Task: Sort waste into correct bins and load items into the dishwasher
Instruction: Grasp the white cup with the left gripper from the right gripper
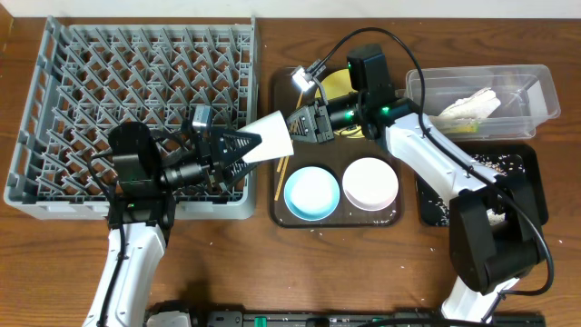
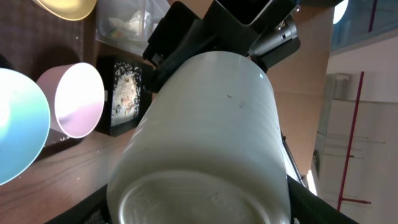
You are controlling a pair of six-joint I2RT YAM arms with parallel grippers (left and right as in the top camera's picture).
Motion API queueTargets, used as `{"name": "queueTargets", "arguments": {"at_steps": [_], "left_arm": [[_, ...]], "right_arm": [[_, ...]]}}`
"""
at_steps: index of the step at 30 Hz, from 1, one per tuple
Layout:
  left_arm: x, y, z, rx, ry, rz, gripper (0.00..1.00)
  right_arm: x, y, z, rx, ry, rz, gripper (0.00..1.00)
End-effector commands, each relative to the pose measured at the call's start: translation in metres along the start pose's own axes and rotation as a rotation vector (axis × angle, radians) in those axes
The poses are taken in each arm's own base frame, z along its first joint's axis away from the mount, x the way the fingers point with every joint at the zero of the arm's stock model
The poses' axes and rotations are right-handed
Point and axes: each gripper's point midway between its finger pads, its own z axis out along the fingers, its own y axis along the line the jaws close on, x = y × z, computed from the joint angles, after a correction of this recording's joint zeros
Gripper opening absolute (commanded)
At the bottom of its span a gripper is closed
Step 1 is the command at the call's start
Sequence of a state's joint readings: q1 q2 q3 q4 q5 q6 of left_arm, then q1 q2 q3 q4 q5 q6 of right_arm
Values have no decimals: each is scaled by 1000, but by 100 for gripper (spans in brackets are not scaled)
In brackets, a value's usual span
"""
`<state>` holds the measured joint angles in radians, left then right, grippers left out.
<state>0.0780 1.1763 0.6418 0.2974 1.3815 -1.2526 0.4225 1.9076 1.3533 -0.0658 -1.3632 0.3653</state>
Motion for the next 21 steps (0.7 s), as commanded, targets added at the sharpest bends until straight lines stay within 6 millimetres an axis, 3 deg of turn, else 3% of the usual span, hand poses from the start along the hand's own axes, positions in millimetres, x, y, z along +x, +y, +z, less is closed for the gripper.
{"name": "queueTargets", "arguments": {"at_steps": [1,6,9,12,21], "left_arm": [[1,-8,1,8,12,30,62],[1,-8,0,8,11,30,63],[1,-8,0,8,10,31,83],[0,-8,0,6,4,31,92],[-1,-16,0,24,5,54,94]], "right_arm": [[2,8,9,-16,17,-18,8],[2,8,9,-17,18,-18,6],[2,10,9,-24,20,-19,1],[3,13,8,-44,27,-21,1],[5,19,8,-81,40,-36,1]]}}
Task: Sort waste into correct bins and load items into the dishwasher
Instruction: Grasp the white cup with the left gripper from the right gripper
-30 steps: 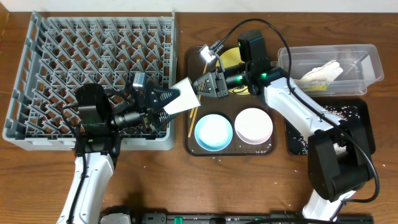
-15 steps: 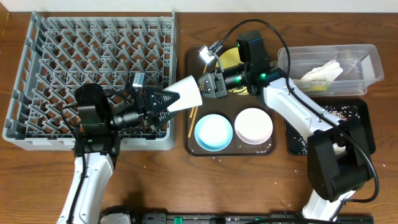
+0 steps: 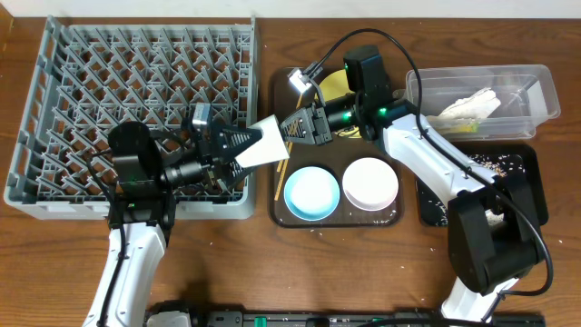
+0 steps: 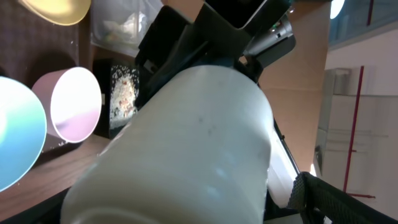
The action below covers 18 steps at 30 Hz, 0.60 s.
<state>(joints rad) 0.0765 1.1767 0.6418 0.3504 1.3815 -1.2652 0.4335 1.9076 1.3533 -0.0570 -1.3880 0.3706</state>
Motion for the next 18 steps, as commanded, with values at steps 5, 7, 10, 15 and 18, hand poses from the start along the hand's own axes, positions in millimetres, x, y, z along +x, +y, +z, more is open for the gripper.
{"name": "queueTargets", "arguments": {"at_steps": [5,7,10,15,18], "left_arm": [[2,-14,0,23,22,25,94],[3,-14,0,23,26,25,94],[4,-15,0,25,34,25,94],[6,-15,0,27,45,25,86],[6,-15,0,27,49,26,75]], "right_arm": [[3,17,4,-73,31,-53,1],[3,17,4,-73,31,-57,1],[4,19,4,-84,35,-61,1],[5,21,3,-98,39,-71,1],[5,22,3,-101,41,-71,1]]}}
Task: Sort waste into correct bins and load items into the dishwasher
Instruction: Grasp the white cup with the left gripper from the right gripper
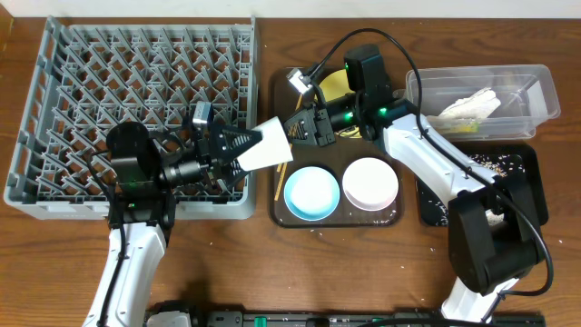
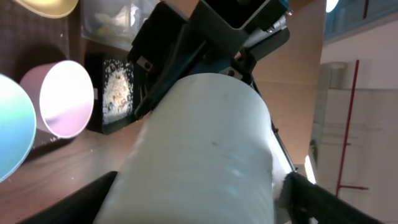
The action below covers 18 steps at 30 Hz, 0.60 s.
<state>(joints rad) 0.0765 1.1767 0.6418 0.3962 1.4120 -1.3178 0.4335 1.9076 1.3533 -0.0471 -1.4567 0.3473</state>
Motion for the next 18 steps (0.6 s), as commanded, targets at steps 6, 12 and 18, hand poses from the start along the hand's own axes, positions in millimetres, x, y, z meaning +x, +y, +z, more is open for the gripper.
{"name": "queueTargets", "arguments": {"at_steps": [6,12,18], "left_arm": [[2,-9,0,10,21,34,64],[2,-9,0,10,21,34,50],[2,-10,0,12,19,44,47]], "right_arm": [[2,11,4,-44,21,-41,1],[2,12,4,-46,22,-41,17],[1,11,3,-44,19,-51,55]]}}
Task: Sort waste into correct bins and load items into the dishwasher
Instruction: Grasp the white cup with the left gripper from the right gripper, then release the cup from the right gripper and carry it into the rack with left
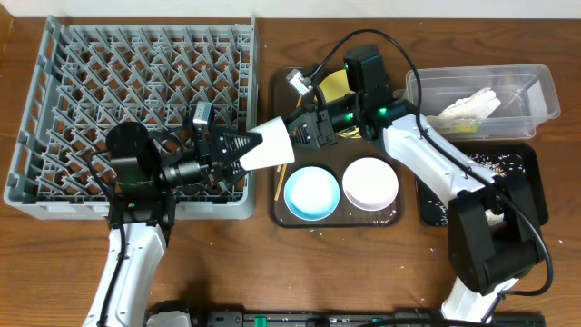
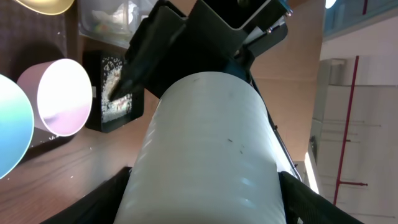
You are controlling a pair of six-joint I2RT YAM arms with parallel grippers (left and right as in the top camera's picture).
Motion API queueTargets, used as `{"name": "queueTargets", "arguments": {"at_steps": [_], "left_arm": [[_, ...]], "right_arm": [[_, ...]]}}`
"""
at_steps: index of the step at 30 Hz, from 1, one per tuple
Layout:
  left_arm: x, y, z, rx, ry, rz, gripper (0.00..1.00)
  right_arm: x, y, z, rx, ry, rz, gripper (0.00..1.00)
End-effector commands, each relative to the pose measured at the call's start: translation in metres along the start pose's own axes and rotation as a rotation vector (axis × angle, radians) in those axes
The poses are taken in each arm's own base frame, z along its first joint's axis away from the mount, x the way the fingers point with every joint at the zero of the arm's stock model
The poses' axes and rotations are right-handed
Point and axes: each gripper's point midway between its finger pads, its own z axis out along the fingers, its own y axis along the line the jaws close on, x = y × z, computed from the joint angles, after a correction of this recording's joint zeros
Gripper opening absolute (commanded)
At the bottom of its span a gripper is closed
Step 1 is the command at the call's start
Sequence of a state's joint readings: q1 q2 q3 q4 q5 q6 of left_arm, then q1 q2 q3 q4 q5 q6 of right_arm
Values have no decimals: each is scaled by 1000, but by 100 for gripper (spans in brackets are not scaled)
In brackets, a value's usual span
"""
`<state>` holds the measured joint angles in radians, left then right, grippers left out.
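Note:
A white cup (image 1: 270, 148) lies sideways in the air between the grey dish rack (image 1: 54, 195) and the brown tray (image 1: 277, 218). My left gripper (image 1: 251, 153) is shut on its base end. In the left wrist view the cup (image 2: 211, 149) fills the middle, with my black fingers at both lower corners. My right gripper (image 1: 304, 131) sits at the cup's far end. One of its fingers (image 2: 132, 70) stands spread off the cup's side, so it looks open.
On the brown tray are a blue bowl (image 1: 311, 193), a pink bowl (image 1: 369, 183), a yellow bowl (image 1: 338, 86) under the right arm and a thin wooden stick (image 1: 281, 179). A clear bin (image 1: 536, 100) with paper waste and a black tray (image 1: 522, 163) with crumbs lie at the right.
The cup sits a little straighter in my left gripper. The right gripper's visible finger, which lay against the cup's side, now stands off it. Both arms have hardly moved.
At first both grippers were on the white cup over the tray's left edge, the right one at its rim. Then the cup was lower and further left, towards the rack. Now the left gripper holds it and the right finger stands off it.

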<state>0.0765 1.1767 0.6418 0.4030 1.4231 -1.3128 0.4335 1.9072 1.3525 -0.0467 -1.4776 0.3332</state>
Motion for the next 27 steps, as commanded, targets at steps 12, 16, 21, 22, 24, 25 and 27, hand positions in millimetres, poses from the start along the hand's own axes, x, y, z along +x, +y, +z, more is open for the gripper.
{"name": "queueTargets", "arguments": {"at_steps": [12,16,21,22,24,25,27], "left_arm": [[-29,-18,-13,15,-140,147,43],[-58,-9,-29,-15,-282,164,44],[-90,19,-46,-109,-449,132,44],[-95,27,-49,-136,-479,124,44],[-103,40,-55,-190,-535,97,44],[-106,43,-57,-211,-551,101,44],[-109,41,-59,-241,-564,110,44]], "right_arm": [[-31,-23,-83,152,-167,-56,99],[-36,-38,-118,243,-240,-24,99],[-35,-40,-125,258,-251,-21,99],[-35,-42,-123,267,-249,-18,99],[-33,-46,-118,294,-242,-18,99],[-31,-50,-116,315,-239,-13,99],[-27,-58,-112,374,-228,-1,99]]}}
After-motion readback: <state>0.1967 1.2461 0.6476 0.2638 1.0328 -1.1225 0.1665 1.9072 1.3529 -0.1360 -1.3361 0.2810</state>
